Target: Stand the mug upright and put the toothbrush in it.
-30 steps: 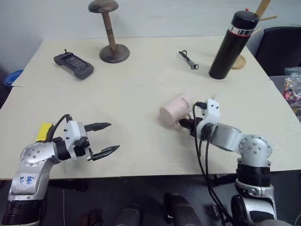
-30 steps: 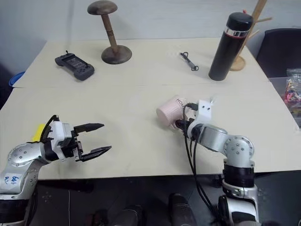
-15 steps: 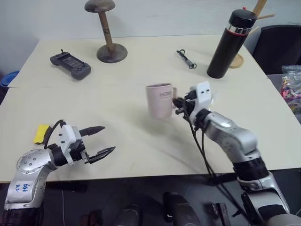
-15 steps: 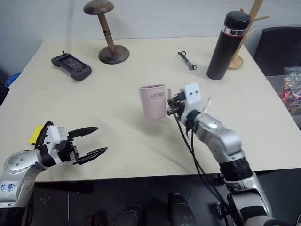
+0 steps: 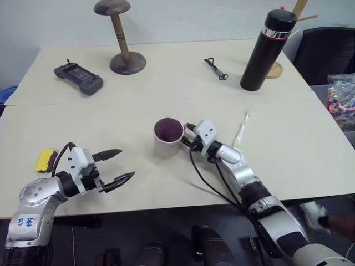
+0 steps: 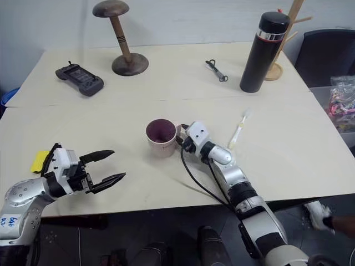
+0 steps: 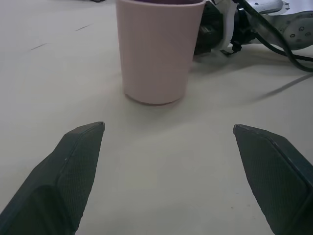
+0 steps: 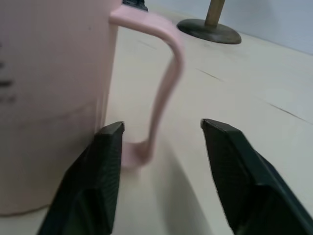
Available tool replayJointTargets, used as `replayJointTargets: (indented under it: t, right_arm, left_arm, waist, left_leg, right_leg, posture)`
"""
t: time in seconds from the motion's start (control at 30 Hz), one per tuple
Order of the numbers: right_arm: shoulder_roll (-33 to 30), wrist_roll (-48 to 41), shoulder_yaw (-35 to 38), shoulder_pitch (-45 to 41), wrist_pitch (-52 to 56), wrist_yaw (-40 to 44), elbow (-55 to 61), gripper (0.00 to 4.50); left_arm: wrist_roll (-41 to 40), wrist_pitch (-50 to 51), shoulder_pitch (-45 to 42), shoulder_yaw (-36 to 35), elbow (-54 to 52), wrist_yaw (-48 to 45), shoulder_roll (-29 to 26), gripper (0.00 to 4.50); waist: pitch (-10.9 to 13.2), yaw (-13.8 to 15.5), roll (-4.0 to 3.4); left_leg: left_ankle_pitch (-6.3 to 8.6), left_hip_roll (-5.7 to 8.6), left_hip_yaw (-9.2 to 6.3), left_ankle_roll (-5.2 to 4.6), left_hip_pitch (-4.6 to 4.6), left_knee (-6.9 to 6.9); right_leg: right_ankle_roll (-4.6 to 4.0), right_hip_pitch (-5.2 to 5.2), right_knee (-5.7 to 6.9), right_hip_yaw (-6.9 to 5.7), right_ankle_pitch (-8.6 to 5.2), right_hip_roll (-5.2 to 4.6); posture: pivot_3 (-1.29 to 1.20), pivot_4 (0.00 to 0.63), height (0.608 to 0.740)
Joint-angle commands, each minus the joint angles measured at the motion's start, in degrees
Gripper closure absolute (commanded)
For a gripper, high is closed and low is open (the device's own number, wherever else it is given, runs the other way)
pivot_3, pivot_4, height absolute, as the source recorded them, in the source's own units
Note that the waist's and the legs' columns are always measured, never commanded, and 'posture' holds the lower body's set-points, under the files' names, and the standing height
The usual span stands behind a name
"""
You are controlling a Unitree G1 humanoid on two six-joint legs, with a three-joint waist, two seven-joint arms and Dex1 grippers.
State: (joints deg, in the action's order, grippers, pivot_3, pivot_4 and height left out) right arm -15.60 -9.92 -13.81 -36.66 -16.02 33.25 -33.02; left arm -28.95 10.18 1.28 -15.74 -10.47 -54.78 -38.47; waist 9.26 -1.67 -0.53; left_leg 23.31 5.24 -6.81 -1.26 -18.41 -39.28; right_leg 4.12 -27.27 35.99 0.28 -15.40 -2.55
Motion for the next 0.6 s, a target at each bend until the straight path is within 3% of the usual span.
replayJointTargets:
  t: [0.03, 0.1, 0.2, 0.27, 0.43, 0.6]
  right_arm:
    - [-6.1, -4.4, 3.6, 6.1, 8.3, 5.7, 15.5, 0.7]
    - [-12.0, -8.9, 5.9, 12.9, 14.6, 10.2, 26.8, 0.04]
    - [-18.4, -14.9, 13.0, 23.4, 21.0, 11.0, 39.6, 0.04]
    - [-20.7, -16.6, 19.7, 30.7, 18.5, 11.7, 43.2, 0.04]
    - [-22.0, -14.6, 36.7, 45.7, 6.4, 12.9, 35.4, 0.04]
    - [-22.8, -16.3, 40.6, 49.9, 7.7, 15.1, 33.8, 0.04]
  left_arm:
    - [-1.8, 0.9, 0.3, -1.4, -0.9, -0.8, -0.7, 0.0]
    - [-1.7, 0.9, 0.3, -1.4, -0.3, -1.0, -0.7, 0.0]
    - [-2.1, 0.4, 0.6, -1.8, 0.5, -2.6, -0.8, 0.0]
    - [-2.7, 0.1, 0.9, -2.4, 1.0, -3.9, -0.9, 0.0]
    - [-3.3, -0.6, 0.8, -3.0, 2.1, -5.8, -0.6, 0.0]
    - [-2.8, -2.5, -3.9, -0.6, -0.5, -5.7, 0.1, 0.0]
  waist:
    - [0.0, 0.1, 0.0]
    - [0.0, 0.7, -0.02]
    - [0.0, 1.6, -0.02]
    - [0.0, 1.8, -0.01]
    - [0.0, 2.7, 0.0]
    - [0.0, 3.1, 0.0]
  left_leg:
    - [0.0, 0.0, -0.01, 0.0, -0.01, -0.01]
    - [0.0, 0.02, -0.05, -0.01, -0.08, -0.03]
    - [0.02, 0.02, -0.07, -0.03, -0.2, -0.06]
    - [0.02, 0.01, -0.02, -0.02, -0.19, -0.1]
    - [0.07, -0.02, 0.01, -0.08, 0.33, -0.01]
    - [0.14, -0.02, 0.08, -0.2, 0.67, 0.01]
  right_leg:
    - [0.0, 0.0, 0.0, 0.0, 0.0, -0.01]
    - [0.0, -0.02, -0.01, -0.02, 0.0, -0.05]
    - [0.01, -0.08, -0.06, -0.04, 0.0, -0.06]
    - [0.01, -0.08, -0.07, 0.01, 0.01, -0.06]
    - [0.02, 0.47, -0.14, 0.04, 0.01, -0.02]
    - [0.03, 0.81, -0.21, 0.12, 0.02, -0.01]
  posture:
    - [0.0, 0.15, 0.74]
    - [0.0, 0.15, 0.74]
    - [0.0, 0.15, 0.74]
    - [0.0, 0.15, 0.74]
    - [0.0, 0.15, 0.74]
    - [0.0, 0.15, 0.74]
